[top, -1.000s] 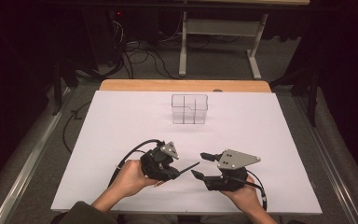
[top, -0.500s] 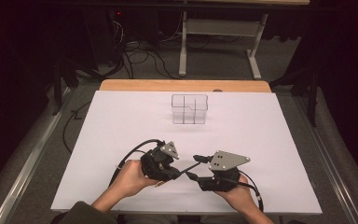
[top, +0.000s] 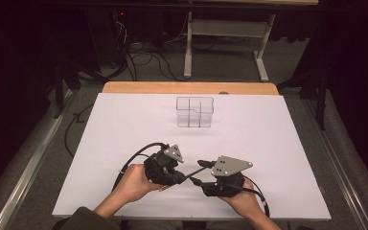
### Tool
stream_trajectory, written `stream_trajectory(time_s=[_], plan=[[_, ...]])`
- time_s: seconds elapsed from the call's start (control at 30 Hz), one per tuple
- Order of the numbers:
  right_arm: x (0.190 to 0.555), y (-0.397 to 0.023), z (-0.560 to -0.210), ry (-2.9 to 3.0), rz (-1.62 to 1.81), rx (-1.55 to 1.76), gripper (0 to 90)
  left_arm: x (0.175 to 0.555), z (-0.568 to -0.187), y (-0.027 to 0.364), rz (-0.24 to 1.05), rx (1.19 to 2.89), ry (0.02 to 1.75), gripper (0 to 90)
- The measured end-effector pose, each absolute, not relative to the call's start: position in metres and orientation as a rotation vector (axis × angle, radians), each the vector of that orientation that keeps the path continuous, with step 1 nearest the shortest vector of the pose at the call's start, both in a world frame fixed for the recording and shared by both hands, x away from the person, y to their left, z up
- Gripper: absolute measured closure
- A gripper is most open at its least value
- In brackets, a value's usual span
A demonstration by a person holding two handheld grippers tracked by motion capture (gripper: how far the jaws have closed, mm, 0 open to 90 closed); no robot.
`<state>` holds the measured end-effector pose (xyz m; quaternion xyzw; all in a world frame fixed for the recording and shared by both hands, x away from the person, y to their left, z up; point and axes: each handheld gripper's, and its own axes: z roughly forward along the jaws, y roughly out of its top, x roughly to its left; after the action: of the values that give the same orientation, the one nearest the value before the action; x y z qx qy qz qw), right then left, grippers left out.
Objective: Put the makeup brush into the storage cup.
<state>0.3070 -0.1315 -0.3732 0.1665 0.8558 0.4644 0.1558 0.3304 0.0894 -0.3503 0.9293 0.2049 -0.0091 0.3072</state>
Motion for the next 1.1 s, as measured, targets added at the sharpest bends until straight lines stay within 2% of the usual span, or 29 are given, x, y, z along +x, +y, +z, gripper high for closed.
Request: stream_trajectory(time_s=[1.1], plan=[[0.3058, -0.1232, -0.3793, 2.452, 1.167, 0.418, 41.5, 0.3303, -0.3463, 0.0916, -0.037, 2.424, 0.554, 82.2]])
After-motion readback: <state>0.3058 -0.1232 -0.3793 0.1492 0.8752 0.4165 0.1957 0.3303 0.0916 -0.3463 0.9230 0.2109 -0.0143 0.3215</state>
